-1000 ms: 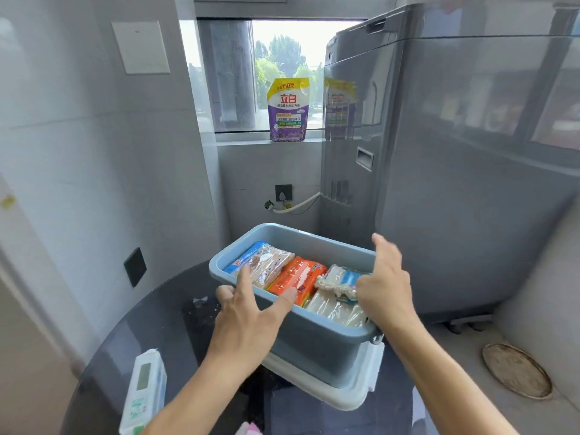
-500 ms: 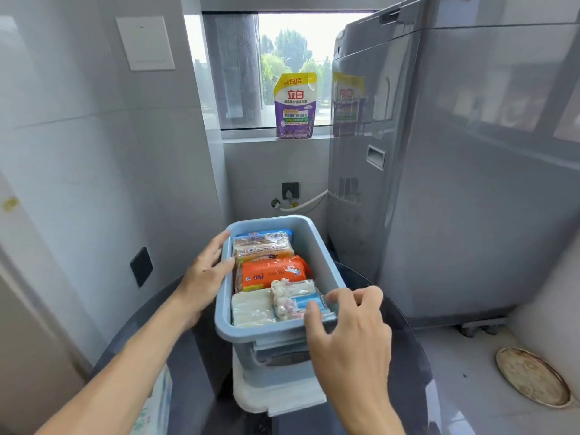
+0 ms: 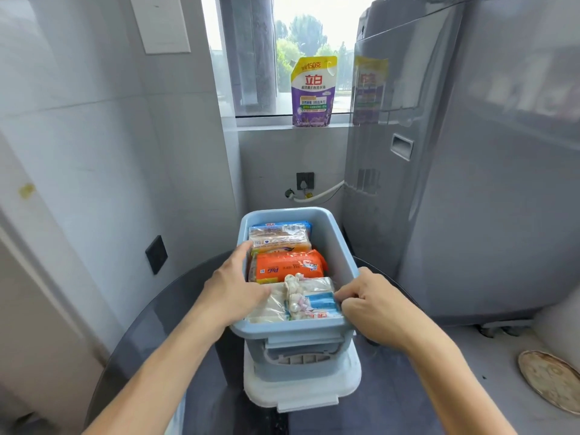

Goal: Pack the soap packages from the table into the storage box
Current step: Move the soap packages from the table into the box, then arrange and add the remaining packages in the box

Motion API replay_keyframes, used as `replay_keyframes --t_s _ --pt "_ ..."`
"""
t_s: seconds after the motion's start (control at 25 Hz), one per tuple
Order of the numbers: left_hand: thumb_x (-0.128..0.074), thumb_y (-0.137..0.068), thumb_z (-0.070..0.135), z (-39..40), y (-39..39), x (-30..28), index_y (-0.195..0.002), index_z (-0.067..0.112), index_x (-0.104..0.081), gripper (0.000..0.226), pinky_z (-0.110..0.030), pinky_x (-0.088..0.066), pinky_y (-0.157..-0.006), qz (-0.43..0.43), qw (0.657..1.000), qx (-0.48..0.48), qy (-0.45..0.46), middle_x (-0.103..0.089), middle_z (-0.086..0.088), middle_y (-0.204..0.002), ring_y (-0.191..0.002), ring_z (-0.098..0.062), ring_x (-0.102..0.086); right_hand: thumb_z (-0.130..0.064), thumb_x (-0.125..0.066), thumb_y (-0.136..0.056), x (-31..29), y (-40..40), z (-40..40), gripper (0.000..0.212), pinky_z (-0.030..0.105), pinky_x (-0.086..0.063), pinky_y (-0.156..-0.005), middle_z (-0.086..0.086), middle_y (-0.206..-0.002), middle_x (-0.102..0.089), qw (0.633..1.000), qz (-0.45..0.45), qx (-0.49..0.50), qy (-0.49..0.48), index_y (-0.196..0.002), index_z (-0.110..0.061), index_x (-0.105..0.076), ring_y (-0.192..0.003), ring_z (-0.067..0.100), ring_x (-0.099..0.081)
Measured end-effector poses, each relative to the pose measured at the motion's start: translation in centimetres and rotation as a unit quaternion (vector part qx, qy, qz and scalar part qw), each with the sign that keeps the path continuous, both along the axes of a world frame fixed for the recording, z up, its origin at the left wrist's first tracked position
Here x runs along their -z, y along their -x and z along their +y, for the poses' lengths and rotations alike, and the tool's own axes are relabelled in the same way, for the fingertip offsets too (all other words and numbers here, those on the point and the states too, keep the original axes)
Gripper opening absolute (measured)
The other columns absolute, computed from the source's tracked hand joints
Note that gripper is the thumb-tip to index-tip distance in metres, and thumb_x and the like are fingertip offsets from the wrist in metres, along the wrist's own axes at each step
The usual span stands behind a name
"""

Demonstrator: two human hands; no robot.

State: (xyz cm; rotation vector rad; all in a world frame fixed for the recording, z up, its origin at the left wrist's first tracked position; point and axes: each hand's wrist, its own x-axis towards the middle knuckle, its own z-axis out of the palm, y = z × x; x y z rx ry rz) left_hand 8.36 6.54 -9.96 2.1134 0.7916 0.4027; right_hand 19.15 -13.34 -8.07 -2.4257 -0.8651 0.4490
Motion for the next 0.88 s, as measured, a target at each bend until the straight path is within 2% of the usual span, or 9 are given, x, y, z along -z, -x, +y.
replay_keyframes --t_s 0.16,0.24,0.32,0.4,0.44,0.48,0.56,0.72,0.88 --pt "-0.060 -0.079 0.033 -0.2 0.0 -0.4 -0.147 0.045 -0.031 0.075 -0.034 -0.046 -0.092 -0.011 1.000 -0.026 0.009 -0.053 0.007 -0.140 -0.114 -0.013 -0.055 -0.010 -0.044 -0.076 1.0 0.0 0.3 0.032 0.042 -0.047 -0.088 0.009 -0.122 -0.050 0.997 -0.050 0.035 -0.057 -0.071 -0.024 -0.072 -0.103 0.034 -0.053" --pt "-0.054 -0.085 0.044 -0.2 1.3 -1.2 -0.142 0.038 -0.042 0.058 -0.039 -0.050 -0.093 -0.053 0.993 -0.019 0.106 -0.058 0.005 -0.136 -0.110 -0.014 -0.062 -0.020 -0.037 -0.079 2.2 1.4 0.3 0.041 0.043 -0.041 -0.095 0.004 -0.136 -0.052 0.975 -0.144 0.095 -0.139 -0.095 -0.027 -0.075 -0.119 0.032 -0.048" --pt "-0.049 -0.092 0.046 0.6 4.0 -1.2 -0.123 0.032 -0.060 0.036 -0.040 -0.056 -0.085 -0.045 0.995 -0.031 0.086 -0.067 0.002 -0.122 -0.098 -0.017 -0.068 -0.021 -0.031 -0.083 4.0 3.4 0.1 0.046 0.041 -0.037 -0.090 0.004 -0.130 -0.062 0.930 -0.255 0.118 -0.236 -0.103 -0.019 -0.072 -0.119 0.031 -0.048" --pt "-0.049 -0.086 0.058 2.7 7.3 -0.7 -0.110 0.031 -0.065 0.040 -0.036 -0.052 -0.075 0.114 0.986 -0.051 -0.108 -0.068 0.005 -0.107 -0.092 -0.022 -0.067 -0.017 -0.031 -0.086 5.4 4.8 0.4 0.043 0.043 -0.037 -0.089 0.008 -0.120 -0.068 0.899 -0.308 0.115 -0.290 -0.103 -0.011 -0.070 -0.115 0.035 -0.050" --pt "-0.051 -0.078 0.067 3.6 8.8 0.0 -0.114 0.031 -0.062 0.052 -0.034 -0.048 -0.073 0.231 0.953 -0.040 -0.191 -0.065 0.006 -0.106 -0.091 -0.021 -0.062 -0.014 -0.032 -0.087 5.8 5.0 0.6 0.041 0.044 -0.037 -0.089 0.009 -0.118 -0.069 0.895 -0.308 0.123 -0.297 -0.102 -0.009 -0.070 -0.114 0.036 -0.050" --pt "-0.055 -0.069 0.072 4.2 9.9 0.7 -0.122 0.031 -0.057 0.067 -0.034 -0.048 -0.073 0.328 0.921 -0.014 -0.208 -0.064 0.006 -0.111 -0.090 -0.021 -0.060 -0.011 -0.034 -0.087 5.9 5.2 0.8 0.039 0.044 -0.037 -0.089 0.009 -0.116 -0.069 0.895 -0.302 0.130 -0.301 -0.101 -0.008 -0.070 -0.114 0.036 -0.050" --pt "-0.066 -0.061 0.067 4.5 11.4 1.9 -0.129 0.028 -0.050 0.080 -0.039 -0.059 -0.075 0.416 0.903 0.027 -0.109 -0.065 0.001 -0.116 -0.085 -0.021 -0.070 -0.007 -0.036 -0.087 5.7 5.3 0.9 0.035 0.046 -0.038 -0.088 0.008 -0.109 -0.071 0.895 -0.285 0.129 -0.318 -0.099 -0.008 -0.069 -0.113 0.036 -0.050" --pt "-0.076 -0.072 0.025 5.7 11.8 3.6 -0.117 0.023 -0.055 0.049 -0.040 -0.063 -0.068 0.348 0.937 0.039 -0.007 -0.066 -0.005 -0.111 -0.085 -0.024 -0.073 -0.008 -0.037 -0.088 5.7 5.3 0.7 0.033 0.047 -0.041 -0.087 0.005 -0.101 -0.072 0.893 -0.279 0.129 -0.329 -0.097 -0.011 -0.069 -0.112 0.034 -0.051" --pt "-0.072 -0.068 0.020 7.1 11.5 1.8 -0.106 0.031 -0.059 0.042 -0.046 -0.061 -0.070 0.154 0.988 -0.022 -0.002 -0.066 -0.003 -0.102 -0.089 -0.025 -0.068 -0.007 -0.039 -0.087 5.5 5.3 0.6 0.033 0.048 -0.044 -0.089 0.004 -0.101 -0.073 0.894 -0.278 0.126 -0.328 -0.095 -0.010 -0.071 -0.111 0.033 -0.052"
